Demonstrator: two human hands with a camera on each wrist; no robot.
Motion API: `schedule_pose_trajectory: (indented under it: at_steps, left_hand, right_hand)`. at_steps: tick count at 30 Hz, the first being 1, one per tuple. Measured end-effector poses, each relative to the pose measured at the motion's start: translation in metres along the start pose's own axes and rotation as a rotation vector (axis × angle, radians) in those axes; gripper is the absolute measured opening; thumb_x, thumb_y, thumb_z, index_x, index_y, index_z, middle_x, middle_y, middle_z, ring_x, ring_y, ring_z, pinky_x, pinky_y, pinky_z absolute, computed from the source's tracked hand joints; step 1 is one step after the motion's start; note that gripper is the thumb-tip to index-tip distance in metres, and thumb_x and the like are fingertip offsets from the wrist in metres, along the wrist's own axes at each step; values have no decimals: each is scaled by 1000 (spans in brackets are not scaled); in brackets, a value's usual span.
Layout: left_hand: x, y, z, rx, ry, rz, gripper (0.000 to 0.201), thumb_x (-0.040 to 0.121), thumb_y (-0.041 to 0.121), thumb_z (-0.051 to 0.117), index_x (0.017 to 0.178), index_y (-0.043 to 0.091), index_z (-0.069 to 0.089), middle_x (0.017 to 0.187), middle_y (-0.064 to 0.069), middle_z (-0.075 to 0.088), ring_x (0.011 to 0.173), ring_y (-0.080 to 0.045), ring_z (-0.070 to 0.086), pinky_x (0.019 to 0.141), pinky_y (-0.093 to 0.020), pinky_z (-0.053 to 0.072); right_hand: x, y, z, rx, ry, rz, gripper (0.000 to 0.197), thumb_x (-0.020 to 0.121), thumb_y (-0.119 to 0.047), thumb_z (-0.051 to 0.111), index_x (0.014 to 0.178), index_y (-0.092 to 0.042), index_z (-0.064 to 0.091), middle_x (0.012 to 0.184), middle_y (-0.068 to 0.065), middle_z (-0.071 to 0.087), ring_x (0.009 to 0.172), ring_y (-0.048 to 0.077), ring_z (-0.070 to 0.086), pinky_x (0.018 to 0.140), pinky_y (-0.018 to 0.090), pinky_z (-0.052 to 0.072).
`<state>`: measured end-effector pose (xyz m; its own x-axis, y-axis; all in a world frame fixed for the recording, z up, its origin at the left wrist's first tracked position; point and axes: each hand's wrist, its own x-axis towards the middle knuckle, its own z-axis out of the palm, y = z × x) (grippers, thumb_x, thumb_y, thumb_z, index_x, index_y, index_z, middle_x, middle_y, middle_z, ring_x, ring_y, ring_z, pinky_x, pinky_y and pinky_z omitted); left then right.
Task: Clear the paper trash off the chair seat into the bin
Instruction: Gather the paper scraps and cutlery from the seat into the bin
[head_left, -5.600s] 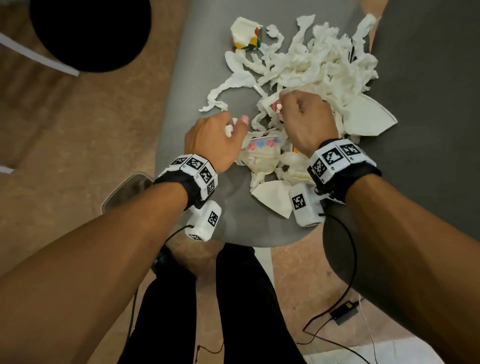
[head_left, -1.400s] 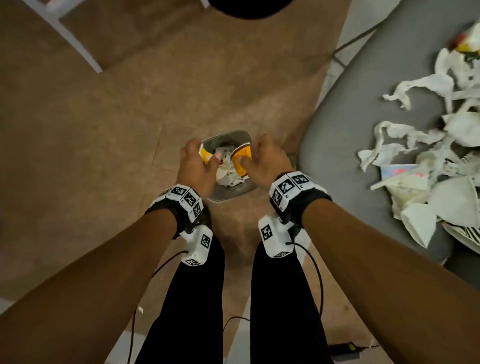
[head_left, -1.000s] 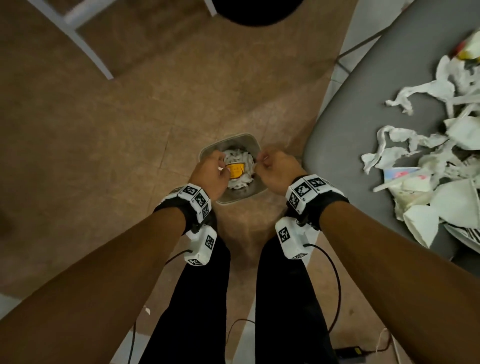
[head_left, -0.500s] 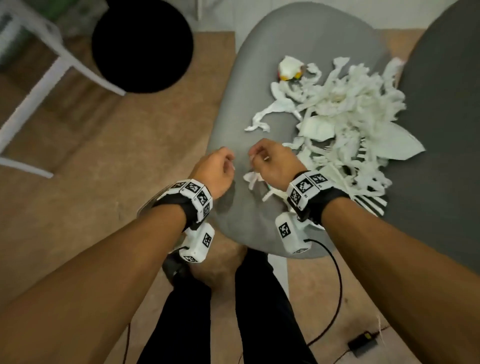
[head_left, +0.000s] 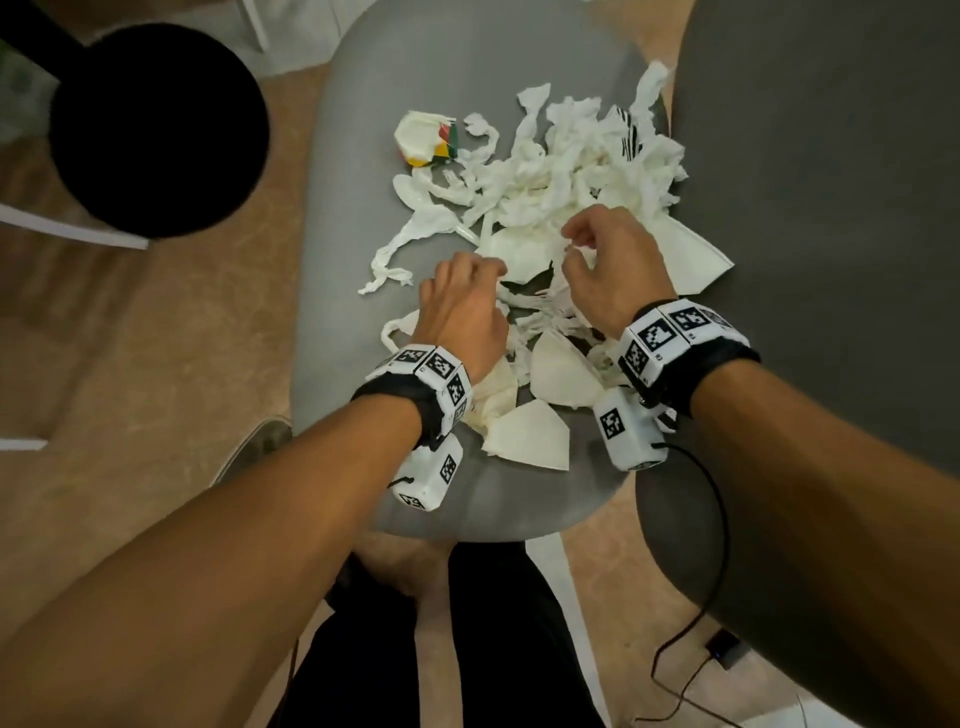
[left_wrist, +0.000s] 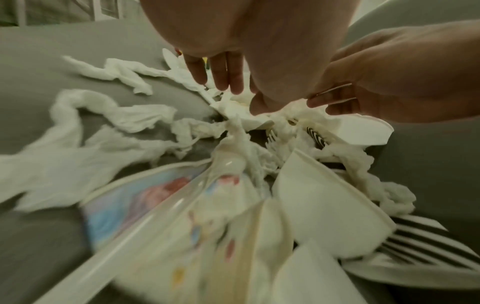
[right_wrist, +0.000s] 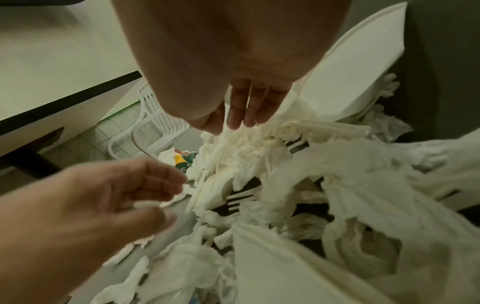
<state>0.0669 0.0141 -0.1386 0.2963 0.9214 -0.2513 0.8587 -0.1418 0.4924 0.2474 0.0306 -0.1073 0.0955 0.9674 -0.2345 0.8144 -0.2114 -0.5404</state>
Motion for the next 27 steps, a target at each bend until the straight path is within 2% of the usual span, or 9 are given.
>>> schedule_pose_trajectory:
  at_steps: [6, 9, 11, 13, 17, 19, 22, 24, 27]
  left_hand:
    - [45, 25, -7, -26, 117, 4, 49, 79, 8, 56, 127, 17, 51, 124, -7, 49, 117, -28, 45, 96, -36, 33]
    - [60, 31, -10, 53, 143, 35, 58, 75, 11, 58, 132, 20, 47, 129, -6, 47, 118, -28, 44, 96, -36, 34]
    - [71, 32, -11, 113, 139, 39, 68, 73, 13, 60, 138, 22, 41, 138, -6, 41, 123, -29, 42, 98, -39, 35]
    - [80, 31, -13, 124, 86, 32, 78, 72, 14, 63, 143, 23, 33, 148, -8, 32, 130, -33, 37, 102, -45, 37]
    - [94, 33, -16, 48, 11, 14, 88, 76, 11, 65, 150, 28, 22, 156, -11, 19, 137, -38, 31, 103, -55, 41]
    - [99, 33, -14, 34, -20, 4, 89, 79, 10, 65, 151, 33, 19, 158, -9, 16, 140, -38, 29, 104, -56, 41]
    - [105, 29, -13, 41, -134, -9, 69, 87, 9, 60, 147, 29, 32, 150, -11, 37, 133, -37, 41, 103, -51, 44]
    - [107, 27, -13, 65, -151, 25, 34, 89, 8, 52, 123, 15, 54, 121, -15, 60, 111, -39, 57, 86, -44, 50]
    - [98, 27, -15, -17, -42, 5, 5, 88, 14, 45, 86, 10, 46, 89, -10, 54, 82, -31, 50, 68, -33, 36]
  right_hand:
    - [21, 15, -4, -128, 128, -1, 53, 82, -17, 64, 132, -16, 49, 149, 9, 36, 135, 32, 36, 109, 47, 39]
    - [38, 14, -9, -179, -29, 108, 85, 83, -25, 72, 151, -20, 23, 160, 8, 23, 143, 36, 30, 112, 55, 34]
    - [49, 13, -9, -264, -114, 168, 91, 84, -27, 71, 154, -24, 13, 152, 12, 36, 137, 38, 36, 108, 58, 34]
    - [56, 13, -8, -350, -116, 187, 79, 87, -22, 66, 151, -28, 20, 139, 13, 47, 131, 39, 40, 103, 58, 33]
    - [60, 19, -8, -477, -153, 119, 35, 90, -10, 51, 123, -20, 59, 126, 12, 55, 127, 39, 38, 103, 54, 32]
    - [56, 21, -7, -449, -134, 92, 31, 91, -10, 49, 119, -13, 61, 125, 15, 53, 125, 40, 39, 101, 53, 36]
    - [49, 22, -5, -333, -30, 23, 30, 92, -19, 47, 117, -4, 56, 128, 19, 46, 120, 39, 40, 96, 49, 43]
    - [45, 20, -6, -235, 32, 0, 39, 90, -25, 39, 115, 1, 53, 125, 21, 47, 114, 38, 45, 93, 47, 45]
    - [45, 15, -10, -50, 61, 73, 32, 95, -21, 35, 116, 1, 44, 109, 20, 55, 91, 36, 52, 76, 42, 43]
